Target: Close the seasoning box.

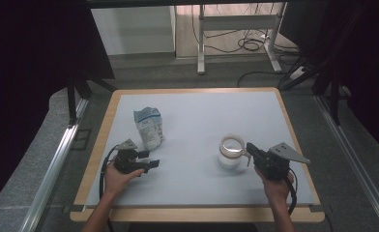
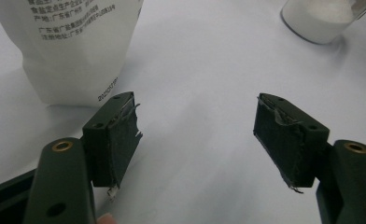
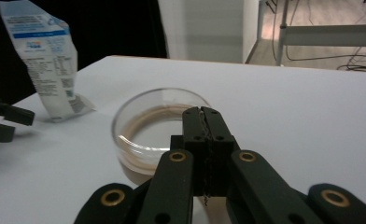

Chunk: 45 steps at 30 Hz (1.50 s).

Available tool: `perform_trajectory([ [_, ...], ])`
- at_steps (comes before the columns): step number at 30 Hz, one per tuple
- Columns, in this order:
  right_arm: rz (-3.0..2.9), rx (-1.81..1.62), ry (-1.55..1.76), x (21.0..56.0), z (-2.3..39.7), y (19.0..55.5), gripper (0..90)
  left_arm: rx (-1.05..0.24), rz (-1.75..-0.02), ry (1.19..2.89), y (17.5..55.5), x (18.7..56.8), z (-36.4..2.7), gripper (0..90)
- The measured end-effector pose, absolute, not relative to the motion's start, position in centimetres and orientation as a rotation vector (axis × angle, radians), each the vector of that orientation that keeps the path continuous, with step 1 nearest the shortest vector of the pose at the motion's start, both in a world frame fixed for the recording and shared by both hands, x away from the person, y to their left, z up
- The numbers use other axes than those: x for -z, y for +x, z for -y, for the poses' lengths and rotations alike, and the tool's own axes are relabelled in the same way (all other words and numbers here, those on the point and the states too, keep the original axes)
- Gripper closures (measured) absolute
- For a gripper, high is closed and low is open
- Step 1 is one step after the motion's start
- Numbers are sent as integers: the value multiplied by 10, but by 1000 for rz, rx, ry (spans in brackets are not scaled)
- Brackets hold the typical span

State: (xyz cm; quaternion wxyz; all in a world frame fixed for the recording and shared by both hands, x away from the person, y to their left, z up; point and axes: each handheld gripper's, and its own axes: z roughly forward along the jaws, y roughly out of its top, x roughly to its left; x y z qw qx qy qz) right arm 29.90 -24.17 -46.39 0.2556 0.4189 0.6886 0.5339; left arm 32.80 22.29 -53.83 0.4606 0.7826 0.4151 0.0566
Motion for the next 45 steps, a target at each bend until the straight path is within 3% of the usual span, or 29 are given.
perform_trajectory([
  [14,-1905,-1374,1240,486,282,309,888,-136,-1033,1924,328,540,-225,301],
  [21,-1987,-1306,1281,508,291,319,818,-136,-1036,1924,328,541,-224,301],
  [32,-2054,-1244,1282,519,293,323,783,-130,-1036,1928,328,543,-223,301],
  [36,-2070,-1221,1283,520,292,324,702,-129,-1036,1929,328,543,-223,301],
  [38,-2083,-1169,1265,520,289,324,579,-129,-1036,1928,328,543,-223,301],
  [45,-2135,-1102,1247,525,285,326,430,-136,-1047,1920,328,543,-225,300],
])
